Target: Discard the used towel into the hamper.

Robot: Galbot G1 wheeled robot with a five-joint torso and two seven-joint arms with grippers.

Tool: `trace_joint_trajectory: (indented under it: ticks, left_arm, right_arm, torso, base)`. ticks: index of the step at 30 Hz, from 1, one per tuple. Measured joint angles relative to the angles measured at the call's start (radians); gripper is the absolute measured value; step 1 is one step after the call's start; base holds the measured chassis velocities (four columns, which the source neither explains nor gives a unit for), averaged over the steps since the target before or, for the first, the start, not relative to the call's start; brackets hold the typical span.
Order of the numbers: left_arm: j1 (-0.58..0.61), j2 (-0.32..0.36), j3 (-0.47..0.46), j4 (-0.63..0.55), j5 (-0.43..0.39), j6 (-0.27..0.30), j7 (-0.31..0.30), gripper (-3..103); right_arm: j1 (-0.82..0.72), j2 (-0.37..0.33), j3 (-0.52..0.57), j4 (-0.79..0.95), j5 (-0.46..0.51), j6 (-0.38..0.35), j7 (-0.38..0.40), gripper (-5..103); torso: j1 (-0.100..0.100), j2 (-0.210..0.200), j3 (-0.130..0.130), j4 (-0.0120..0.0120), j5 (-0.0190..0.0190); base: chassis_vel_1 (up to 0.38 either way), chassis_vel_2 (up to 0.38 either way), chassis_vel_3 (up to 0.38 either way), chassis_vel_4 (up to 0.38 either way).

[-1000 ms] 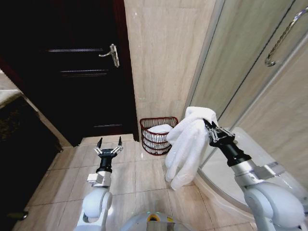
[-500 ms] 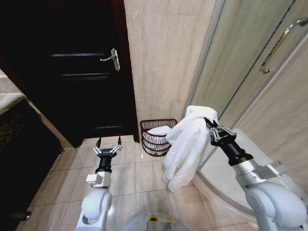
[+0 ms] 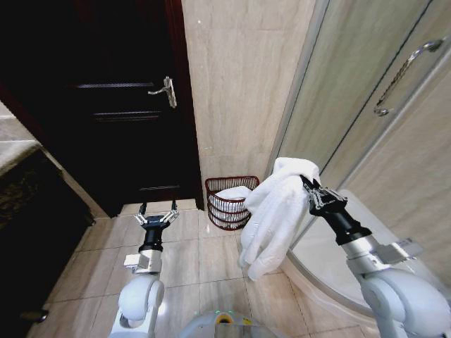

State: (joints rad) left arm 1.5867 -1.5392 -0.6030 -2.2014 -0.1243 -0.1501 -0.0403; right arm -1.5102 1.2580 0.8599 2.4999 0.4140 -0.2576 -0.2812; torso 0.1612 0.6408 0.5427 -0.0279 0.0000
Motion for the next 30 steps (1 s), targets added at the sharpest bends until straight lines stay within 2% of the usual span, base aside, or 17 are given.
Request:
trace_joint_trajectory:
  ticks: [6,14,30]
  left_arm:
    - [0.011,0.004,-0.002,-0.016,0.0,0.003,0.0,100]
    - [0.038,0.001,-0.003,-0.043,0.0,0.001,0.0,100]
    - [0.054,-0.001,-0.012,-0.049,-0.013,-0.013,0.0,100]
  right_arm:
    - [-0.02,0.01,0.013,0.0,0.012,0.01,-0.012,3]
    - [-0.023,-0.004,0.045,0.0,0.043,-0.005,-0.012,3]
    - [-0.028,-0.022,0.053,0.0,0.045,-0.017,-0.012,3]
  torso:
    - [0.008,0.017,0.01,0.0,0.0]
    - [0.026,0.06,0.034,0.0001,0.0]
    - [0.055,0.124,0.069,0.0,0.0]
  base:
    - [0.0,0.0,0.0,0.0]
    - [0.0,0.0,0.0,0.0]
    - [0.0,0.0,0.0,0.0]
